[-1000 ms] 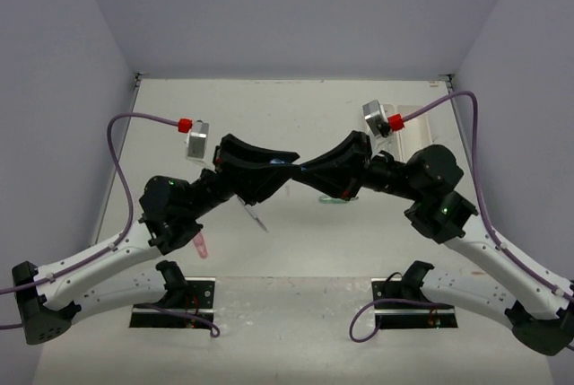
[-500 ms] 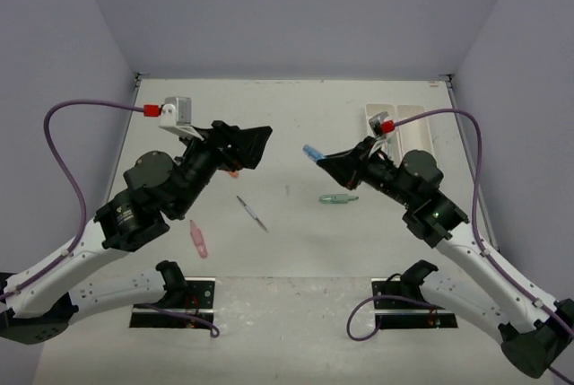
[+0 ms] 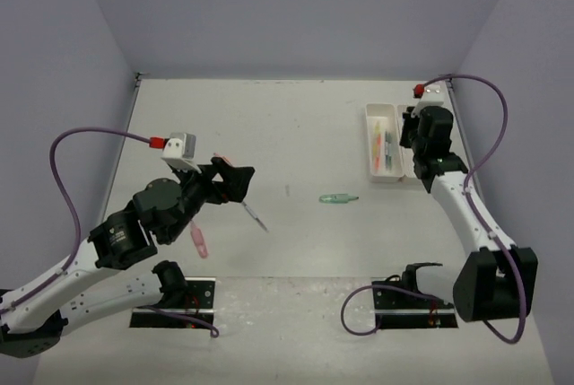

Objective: Sort the stationery into containers
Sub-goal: Place the pen in the storage box.

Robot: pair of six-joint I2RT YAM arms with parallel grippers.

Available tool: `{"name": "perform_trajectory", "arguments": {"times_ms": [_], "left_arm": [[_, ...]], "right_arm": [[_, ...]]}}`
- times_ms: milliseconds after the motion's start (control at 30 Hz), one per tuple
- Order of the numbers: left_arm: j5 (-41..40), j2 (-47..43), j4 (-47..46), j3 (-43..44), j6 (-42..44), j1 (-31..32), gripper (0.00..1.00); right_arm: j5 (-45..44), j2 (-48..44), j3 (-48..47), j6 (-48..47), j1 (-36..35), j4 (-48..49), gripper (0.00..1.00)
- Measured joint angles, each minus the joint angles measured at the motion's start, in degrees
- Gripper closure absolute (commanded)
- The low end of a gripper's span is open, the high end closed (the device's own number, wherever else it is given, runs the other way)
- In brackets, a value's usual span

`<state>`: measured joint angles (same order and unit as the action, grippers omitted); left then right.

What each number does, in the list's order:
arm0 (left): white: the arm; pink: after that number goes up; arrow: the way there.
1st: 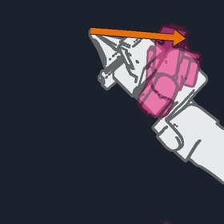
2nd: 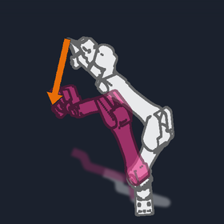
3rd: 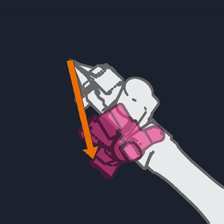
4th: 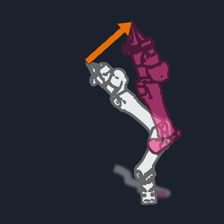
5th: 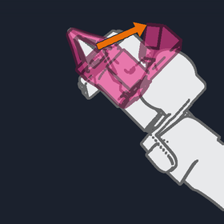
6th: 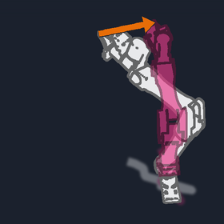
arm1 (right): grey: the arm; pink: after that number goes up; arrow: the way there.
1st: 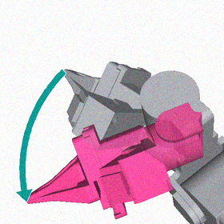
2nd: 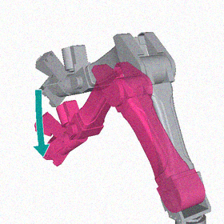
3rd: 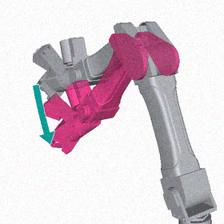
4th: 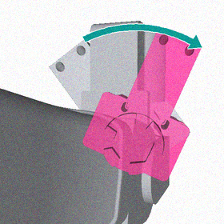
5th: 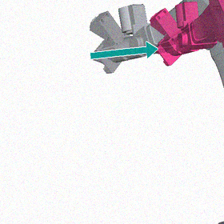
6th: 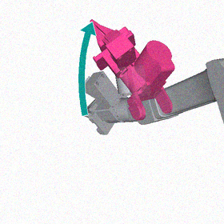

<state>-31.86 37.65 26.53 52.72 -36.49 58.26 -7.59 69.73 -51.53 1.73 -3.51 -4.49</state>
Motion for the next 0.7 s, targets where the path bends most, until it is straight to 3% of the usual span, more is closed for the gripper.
{"name": "perform_trajectory", "arguments": {"times_ms": [133,300,433,467,533,700], "left_arm": [[5.0,-1.1,-0.7,-5.6,-0.4,0.0,0.0],[9.6,0.3,-0.9,-10.1,-0.6,0.0,0.0],[11.4,0.0,-2.0,-11.7,-0.9,0.0,0.0],[11.6,-0.2,-2.3,-11.9,-0.9,0.0,0.0],[11.9,-0.6,-2.9,-12.3,-0.9,0.0,0.0],[11.9,-1.0,-3.3,-12.3,-0.9,0.0,0.0]], "right_arm": [[-1.8,9.9,-0.9,-3.4,6.2,1.8,1.0],[-2.1,18.6,-1.9,-5.6,6.6,2.8,0.96],[-3.4,22.1,-3.0,-6.3,6.6,2.9,0.85],[-3.7,22.5,-3.2,-6.3,6.7,2.9,0.71],[-3.9,22.7,-3.7,-6.5,6.8,2.9,0.59],[-4.0,22.7,-5.6,-6.1,6.8,2.6,0.49]]}}
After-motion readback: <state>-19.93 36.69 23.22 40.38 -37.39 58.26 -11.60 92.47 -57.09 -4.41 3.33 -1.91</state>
